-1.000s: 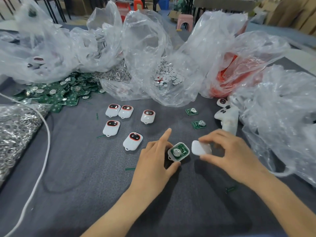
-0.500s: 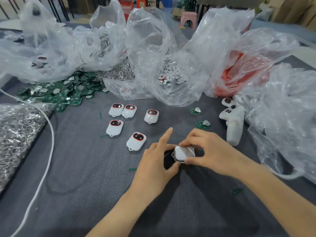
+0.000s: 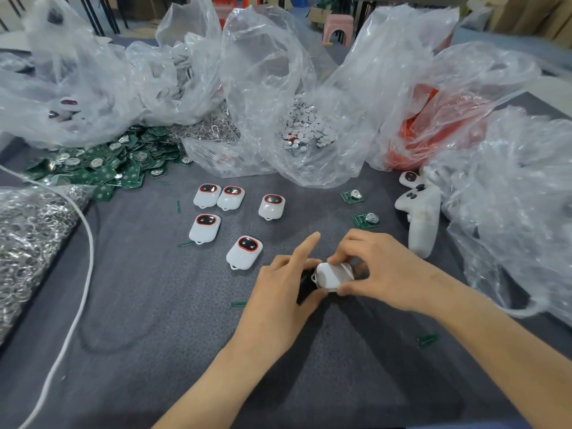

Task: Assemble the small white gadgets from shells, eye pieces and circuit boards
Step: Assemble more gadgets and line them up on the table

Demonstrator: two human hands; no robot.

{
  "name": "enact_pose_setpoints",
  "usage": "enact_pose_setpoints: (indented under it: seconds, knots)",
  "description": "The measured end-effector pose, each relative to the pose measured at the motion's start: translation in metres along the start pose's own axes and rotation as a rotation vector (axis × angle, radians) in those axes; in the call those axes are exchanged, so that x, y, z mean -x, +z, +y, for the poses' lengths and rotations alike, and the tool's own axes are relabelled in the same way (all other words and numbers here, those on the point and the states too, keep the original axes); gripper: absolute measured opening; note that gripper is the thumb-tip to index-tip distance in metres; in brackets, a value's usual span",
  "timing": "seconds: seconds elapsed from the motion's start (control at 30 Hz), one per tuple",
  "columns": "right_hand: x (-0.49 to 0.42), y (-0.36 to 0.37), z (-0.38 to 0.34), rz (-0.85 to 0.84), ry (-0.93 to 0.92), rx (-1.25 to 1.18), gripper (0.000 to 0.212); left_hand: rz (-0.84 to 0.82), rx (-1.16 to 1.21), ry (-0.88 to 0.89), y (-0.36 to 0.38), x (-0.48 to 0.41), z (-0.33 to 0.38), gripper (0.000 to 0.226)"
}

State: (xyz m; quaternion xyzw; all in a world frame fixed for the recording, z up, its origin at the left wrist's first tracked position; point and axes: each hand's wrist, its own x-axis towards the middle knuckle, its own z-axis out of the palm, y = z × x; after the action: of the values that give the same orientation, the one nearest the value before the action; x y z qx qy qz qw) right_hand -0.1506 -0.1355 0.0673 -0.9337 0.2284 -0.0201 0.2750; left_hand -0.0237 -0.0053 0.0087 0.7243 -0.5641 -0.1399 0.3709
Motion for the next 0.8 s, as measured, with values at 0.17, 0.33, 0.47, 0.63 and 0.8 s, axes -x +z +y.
enact_pose_setpoints:
  seconds: [0.17, 0.33, 0.47, 0.63, 0.8]
  knots:
    - [0.0016, 0.0008, -0.0013, 0.01, -0.007, 0.033, 0.028, 0.036, -0.041, 0.038, -0.0018, 0.001, 0.0012, 0.032]
    - [0.0058, 0.0, 0.0, 0.003, 0.001, 0.022, 0.035, 0.051, -0.014, 0.006, -0.0021, -0.0007, 0.0046, 0.028]
    - [0.0086, 0.0008, -0.0001, 0.013, -0.009, -0.01, 0.036, 0.039, -0.036, 0.022, -0.0025, -0.0008, 0.0061, 0.031]
    - [0.0065, 0.0017, -0.0005, 0.022, -0.013, -0.034, 0.037, 0.029, -0.041, 0.028, -0.0043, 0.0008, 0.0067, 0.033]
    - [0.0044, 0.0014, 0.0005, 0.01, -0.012, -0.064, 0.031, 0.025, -0.01, 0.032, -0.0056, 0.0007, 0.0063, 0.034]
